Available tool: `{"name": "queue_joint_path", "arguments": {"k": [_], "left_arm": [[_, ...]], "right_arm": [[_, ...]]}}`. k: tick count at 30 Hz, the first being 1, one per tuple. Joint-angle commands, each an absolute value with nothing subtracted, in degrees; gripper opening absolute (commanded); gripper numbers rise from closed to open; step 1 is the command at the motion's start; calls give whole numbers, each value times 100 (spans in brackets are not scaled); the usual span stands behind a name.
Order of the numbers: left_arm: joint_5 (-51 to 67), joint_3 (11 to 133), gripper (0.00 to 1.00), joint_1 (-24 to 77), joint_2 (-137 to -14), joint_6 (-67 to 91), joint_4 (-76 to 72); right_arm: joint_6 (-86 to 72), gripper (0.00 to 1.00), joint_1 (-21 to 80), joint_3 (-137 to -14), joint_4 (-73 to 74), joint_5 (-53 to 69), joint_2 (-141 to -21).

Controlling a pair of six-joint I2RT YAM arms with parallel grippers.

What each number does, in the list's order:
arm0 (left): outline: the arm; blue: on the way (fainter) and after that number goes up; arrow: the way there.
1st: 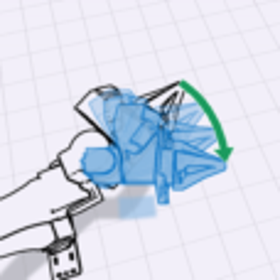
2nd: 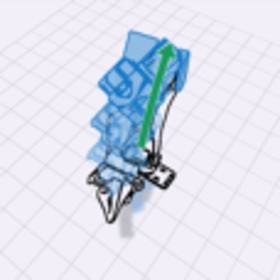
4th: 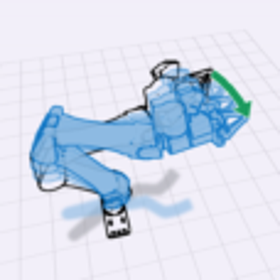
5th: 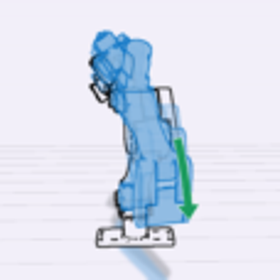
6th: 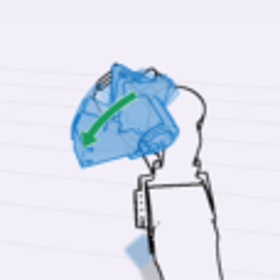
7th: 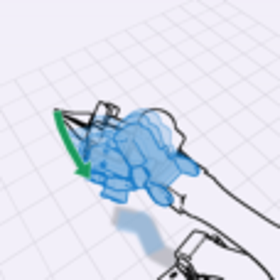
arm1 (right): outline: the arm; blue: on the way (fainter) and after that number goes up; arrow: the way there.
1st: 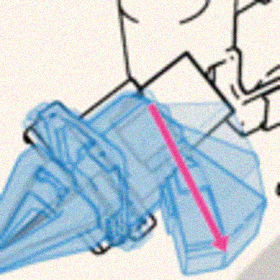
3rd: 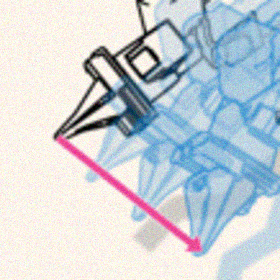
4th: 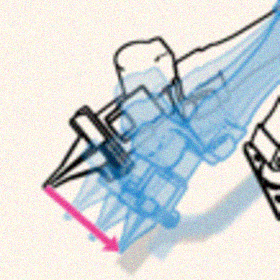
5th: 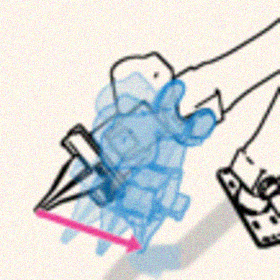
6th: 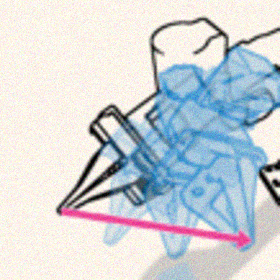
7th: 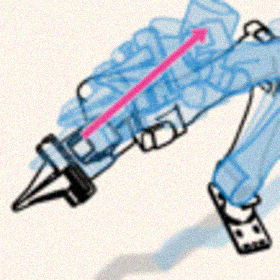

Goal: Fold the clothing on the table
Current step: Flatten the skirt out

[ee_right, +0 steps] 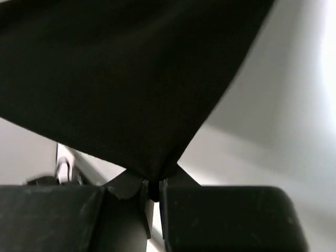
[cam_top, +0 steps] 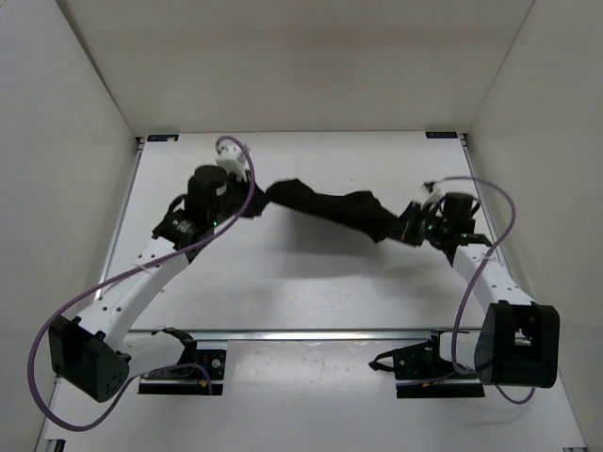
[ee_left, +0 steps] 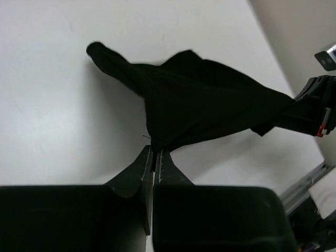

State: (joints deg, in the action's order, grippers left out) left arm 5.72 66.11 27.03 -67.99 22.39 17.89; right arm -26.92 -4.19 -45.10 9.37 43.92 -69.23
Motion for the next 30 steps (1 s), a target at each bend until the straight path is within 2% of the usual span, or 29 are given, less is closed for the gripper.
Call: {"name": "queue_joint_path", "arguments": {"k": [1, 3, 9, 15, 16, 20, 24, 30], "left_arm": [[334, 5304, 0, 2926, -6436, 2547, 1890], [272, 4478, 0, 3110, -6102, 2741, 1811], [448, 3394, 0, 3244, -5353, 3085, 1986], [563, 2971, 0, 3225, -5142, 3164, 1917], [650, 2927, 0, 3199, -5142, 3199, 1890], [633, 2848, 0, 3234, -5238, 3164, 1749], [668, 2760, 0, 3243, -5343, 3225, 1644], [650, 2760, 0, 3225, -5423, 3234, 1547]], "right_arm": [[-2733, 0, -186, -3491, 617, 4078, -6523], [-3039, 0, -36, -2676, 344, 3956, -6155], [-3243, 3, 176, -1601, 798, 3736, -4871], [-3612, 29, 394, -1046, 914, 3622, -4123], [-3656, 38, 535, -1002, 905, 3517, -4000], [-3779, 47, 983, -958, 1168, 3008, -3929], [-3884, 52, 1441, -879, 1301, 2716, -3990], [-4341, 51, 2090, -616, 1222, 2514, -3815]]}}
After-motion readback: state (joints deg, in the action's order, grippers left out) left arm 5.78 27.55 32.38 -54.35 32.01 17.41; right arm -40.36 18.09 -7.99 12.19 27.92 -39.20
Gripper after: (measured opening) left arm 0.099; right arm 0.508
